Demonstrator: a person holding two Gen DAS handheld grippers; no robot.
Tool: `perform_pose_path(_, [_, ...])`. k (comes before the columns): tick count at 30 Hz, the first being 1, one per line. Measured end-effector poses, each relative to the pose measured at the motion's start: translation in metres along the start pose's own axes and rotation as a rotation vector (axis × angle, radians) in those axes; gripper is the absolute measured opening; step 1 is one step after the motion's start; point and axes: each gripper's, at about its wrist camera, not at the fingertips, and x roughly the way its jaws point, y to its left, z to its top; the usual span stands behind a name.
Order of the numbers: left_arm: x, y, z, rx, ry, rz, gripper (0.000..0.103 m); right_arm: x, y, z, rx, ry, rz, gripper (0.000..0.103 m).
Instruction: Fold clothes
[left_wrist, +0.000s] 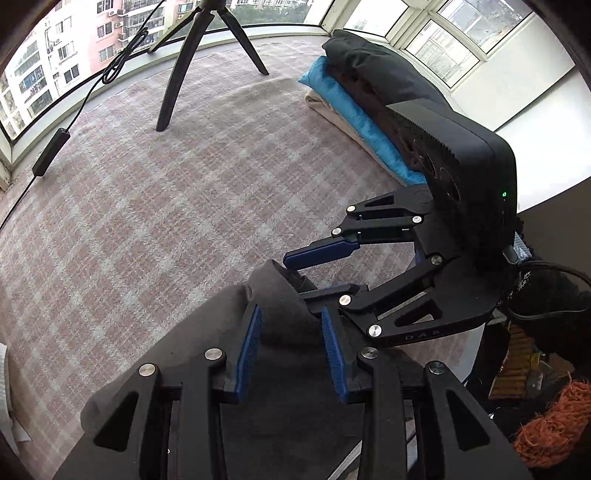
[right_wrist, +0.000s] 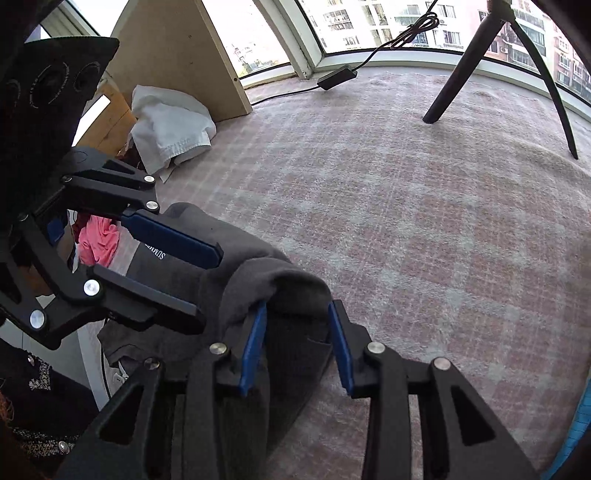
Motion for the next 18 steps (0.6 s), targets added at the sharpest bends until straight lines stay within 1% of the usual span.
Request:
perform_pose_path(2, [0.006,0.010,-0.002,-0.030,0.021,0.002,0.032,0.003,-0.006,-0.001,-0.011,0.001,-0.004,0.035])
perform_pose_path(4, [0.006,0.021,-0.006,-0.065,0.025,-0.014,0.032,0.007,-0.008,0.000,-0.031,0.006,-0.017,0.034])
perform_pose_path(7, [0.001,0.029,-0.015,-0.069,0.021,-0.011,0.032,0.011,-0.006,0.001,-0.055,0.008,-0.007,0.033])
perform_pose_path(8, [0.000,0.030,-0.019,-0.064,0.023,-0.005,0.032,0.013,-0.004,0.002,-0.062,0.010,-0.007,0.027])
perform_pose_path(9, [0.000,0.032,-0.022,-0.059,0.025,0.000,0.032,0.016,-0.002,0.003,-0.077,0.019,-0.014,0.023])
perform_pose_path(10, [0.001,0.034,-0.025,-0.058,0.030,0.003,0.032,0.019,-0.001,0.004,-0.091,0.026,-0.035,0.017])
perform_pose_path(11, [0.003,0.037,-0.028,-0.059,0.036,0.006,0.032,0.021,0.000,0.004,-0.098,0.026,-0.052,0.008])
perform_pose_path(13, [0.011,0.039,-0.034,-0.051,0.049,0.020,0.032,0.018,-0.005,0.005,-0.071,0.008,-0.046,0.006])
perform_pose_path(15, [0.019,0.041,-0.039,-0.042,0.061,0.035,0.032,0.019,-0.025,0.003,0.038,0.001,-0.039,0.005])
perform_pose_path(17, [0.021,0.040,-0.042,-0.020,0.051,0.044,0.033,0.017,-0.049,0.000,0.156,-0.010,-0.007,0.001])
perform_pose_path(18, [0.020,0.041,-0.042,-0.025,0.047,0.039,0.033,0.014,-0.052,-0.001,0.169,-0.014,-0.020,0.001])
